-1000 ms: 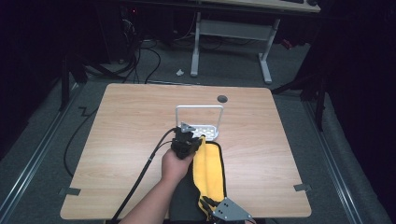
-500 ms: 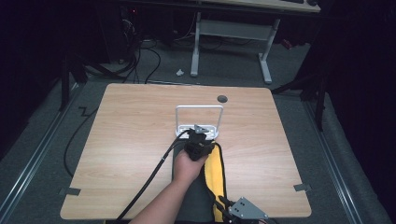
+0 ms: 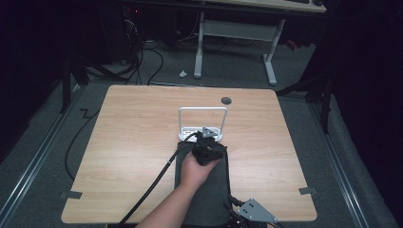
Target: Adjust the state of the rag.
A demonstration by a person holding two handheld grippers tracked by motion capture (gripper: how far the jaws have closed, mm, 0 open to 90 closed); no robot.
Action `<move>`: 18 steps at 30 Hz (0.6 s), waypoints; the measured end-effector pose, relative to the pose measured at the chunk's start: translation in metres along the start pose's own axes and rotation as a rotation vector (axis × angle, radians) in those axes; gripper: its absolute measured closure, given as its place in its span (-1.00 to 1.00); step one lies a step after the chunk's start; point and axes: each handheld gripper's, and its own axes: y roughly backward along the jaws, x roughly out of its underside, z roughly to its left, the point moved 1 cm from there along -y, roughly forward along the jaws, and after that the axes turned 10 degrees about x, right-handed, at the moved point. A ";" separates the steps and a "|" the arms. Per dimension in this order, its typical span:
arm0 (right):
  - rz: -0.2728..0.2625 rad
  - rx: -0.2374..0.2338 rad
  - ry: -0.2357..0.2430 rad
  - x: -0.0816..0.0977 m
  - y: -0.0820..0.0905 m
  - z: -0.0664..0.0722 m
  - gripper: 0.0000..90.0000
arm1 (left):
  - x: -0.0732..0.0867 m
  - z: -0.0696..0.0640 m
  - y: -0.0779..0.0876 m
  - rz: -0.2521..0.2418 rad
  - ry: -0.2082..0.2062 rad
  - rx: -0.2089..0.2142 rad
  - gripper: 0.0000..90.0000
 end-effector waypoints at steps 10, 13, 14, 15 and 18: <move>0.023 0.003 -0.006 0.003 -0.010 -0.003 0.69 | 0.015 0.009 0.025 -0.012 -0.023 -0.034 0.22; 0.032 0.004 -0.007 0.003 -0.013 -0.004 0.69 | 0.024 0.014 0.038 -0.015 -0.037 -0.037 0.27; 0.032 0.004 -0.007 0.004 -0.014 -0.004 0.69 | 0.026 0.015 0.041 -0.015 -0.038 -0.038 0.28; 0.032 0.004 -0.007 0.004 -0.014 -0.004 0.69 | 0.029 0.016 0.046 -0.013 -0.043 -0.043 0.28; 0.040 0.003 -0.006 0.005 -0.015 -0.004 0.69 | 0.045 0.022 0.067 -0.014 -0.078 -0.055 0.36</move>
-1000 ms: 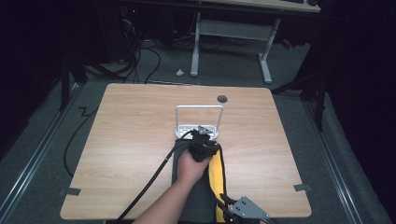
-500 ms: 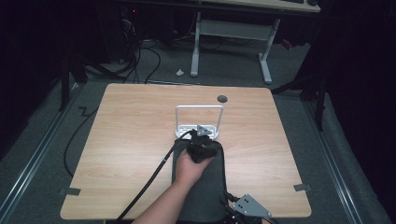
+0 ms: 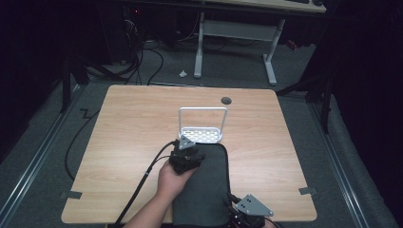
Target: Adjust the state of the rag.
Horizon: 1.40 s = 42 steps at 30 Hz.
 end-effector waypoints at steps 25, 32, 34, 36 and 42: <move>0.173 0.018 -0.068 -0.005 -0.056 -0.030 0.72 | 0.070 -0.003 0.042 0.108 -0.064 0.042 0.53; 0.202 0.013 -0.059 -0.010 -0.066 -0.036 0.75 | 0.077 -0.009 0.046 0.116 -0.067 0.050 0.56; 0.205 -0.001 -0.047 -0.007 -0.060 -0.034 0.75 | 0.080 -0.013 0.050 0.124 -0.063 0.059 0.57; 0.206 -0.010 -0.042 -0.003 -0.052 -0.031 0.75 | 0.083 -0.018 0.053 0.135 -0.061 0.072 0.57; 0.190 -0.024 -0.049 0.007 -0.037 -0.028 0.69 | 0.088 -0.030 0.058 0.156 -0.068 0.088 0.56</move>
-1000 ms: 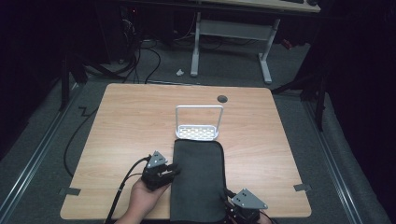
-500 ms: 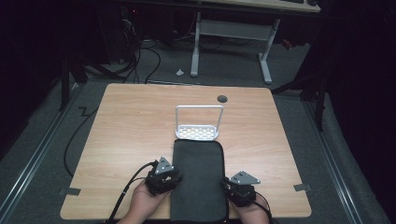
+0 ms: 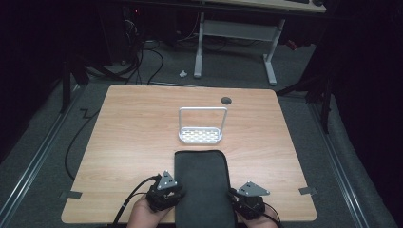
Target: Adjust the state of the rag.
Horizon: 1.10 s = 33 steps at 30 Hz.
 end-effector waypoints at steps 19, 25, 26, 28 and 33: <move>-0.026 -0.020 0.046 -0.027 -0.030 0.002 0.63 | -0.042 0.087 -0.011 -0.155 0.322 -0.047 -0.11; -0.041 -0.057 0.071 -0.023 -0.025 0.018 0.64 | -0.051 0.096 -0.019 -0.119 0.364 -0.070 -0.02; -0.042 -0.063 0.071 -0.022 -0.024 0.020 0.64 | -0.052 0.097 -0.019 -0.117 0.374 -0.070 0.01; -0.046 -0.072 0.082 -0.021 -0.022 0.024 0.64 | -0.052 0.098 -0.019 -0.106 0.368 -0.070 0.20; -0.046 -0.074 0.082 -0.021 -0.023 0.023 0.65 | -0.055 0.104 -0.021 -0.114 0.405 -0.031 0.30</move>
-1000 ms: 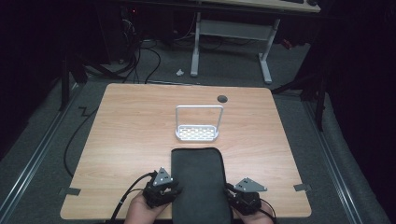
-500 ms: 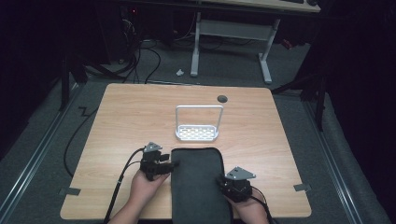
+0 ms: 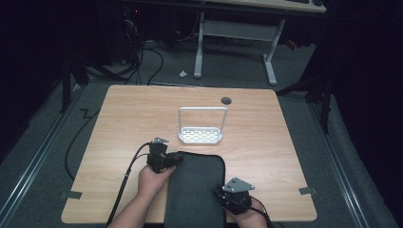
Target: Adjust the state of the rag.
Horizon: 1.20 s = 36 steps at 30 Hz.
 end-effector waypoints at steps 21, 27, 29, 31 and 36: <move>-0.029 0.071 -0.139 -0.024 -0.008 -0.038 0.46 | 0.019 -0.009 -0.001 -0.054 -0.180 -0.069 0.79; 0.001 0.089 -0.258 -0.040 -0.047 -0.065 0.24 | 0.019 -0.006 0.000 -0.052 -0.160 -0.054 0.78; 0.033 0.070 -0.265 -0.048 -0.064 -0.065 0.16 | 0.019 -0.006 0.000 -0.054 -0.158 -0.052 0.78; 0.041 0.074 -0.256 -0.049 -0.066 -0.063 0.14 | 0.019 -0.006 0.000 -0.053 -0.158 -0.053 0.78; 0.085 0.100 -0.199 -0.052 -0.066 -0.053 0.37 | 0.020 -0.006 0.000 -0.053 -0.158 -0.053 0.78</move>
